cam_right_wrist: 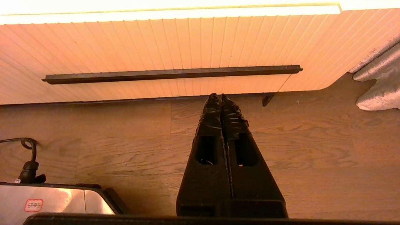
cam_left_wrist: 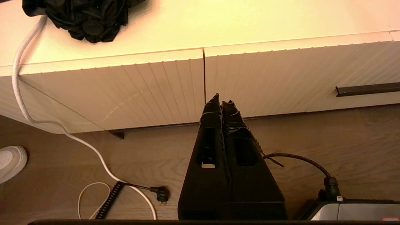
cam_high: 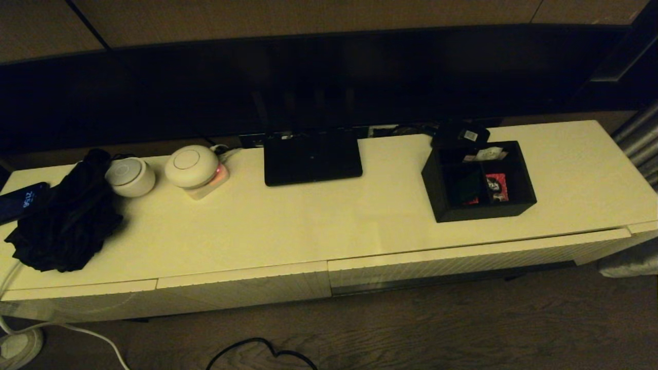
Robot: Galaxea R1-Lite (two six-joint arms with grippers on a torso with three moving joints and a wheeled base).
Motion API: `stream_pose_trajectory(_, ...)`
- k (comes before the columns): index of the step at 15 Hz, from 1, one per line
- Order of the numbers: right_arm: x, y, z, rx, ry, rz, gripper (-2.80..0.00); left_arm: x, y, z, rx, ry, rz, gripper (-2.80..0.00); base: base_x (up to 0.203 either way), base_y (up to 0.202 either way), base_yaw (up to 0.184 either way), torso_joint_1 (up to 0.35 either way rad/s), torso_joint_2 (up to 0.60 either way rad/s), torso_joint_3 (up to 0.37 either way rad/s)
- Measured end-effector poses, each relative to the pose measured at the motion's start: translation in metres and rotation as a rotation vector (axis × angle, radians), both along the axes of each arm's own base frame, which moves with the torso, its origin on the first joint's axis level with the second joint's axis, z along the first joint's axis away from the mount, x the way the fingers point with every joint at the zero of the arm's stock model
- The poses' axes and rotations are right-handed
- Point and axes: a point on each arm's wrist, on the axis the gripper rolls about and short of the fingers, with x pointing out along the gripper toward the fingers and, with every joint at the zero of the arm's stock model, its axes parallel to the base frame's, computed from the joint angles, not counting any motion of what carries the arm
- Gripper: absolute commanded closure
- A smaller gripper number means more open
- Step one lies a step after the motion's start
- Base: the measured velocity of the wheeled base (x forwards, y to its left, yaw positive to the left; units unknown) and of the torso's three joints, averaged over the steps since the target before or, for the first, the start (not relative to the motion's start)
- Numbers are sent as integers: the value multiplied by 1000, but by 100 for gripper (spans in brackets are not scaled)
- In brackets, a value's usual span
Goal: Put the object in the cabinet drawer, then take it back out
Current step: Open the drawer
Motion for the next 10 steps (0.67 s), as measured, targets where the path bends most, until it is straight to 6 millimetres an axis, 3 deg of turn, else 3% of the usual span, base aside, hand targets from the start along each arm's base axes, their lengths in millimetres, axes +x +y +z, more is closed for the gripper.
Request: stream_pose_trajectory(10,0,0,0,-3,1,0,0,0,0,0,0,0,0,0,0,0,0,0,0,0)
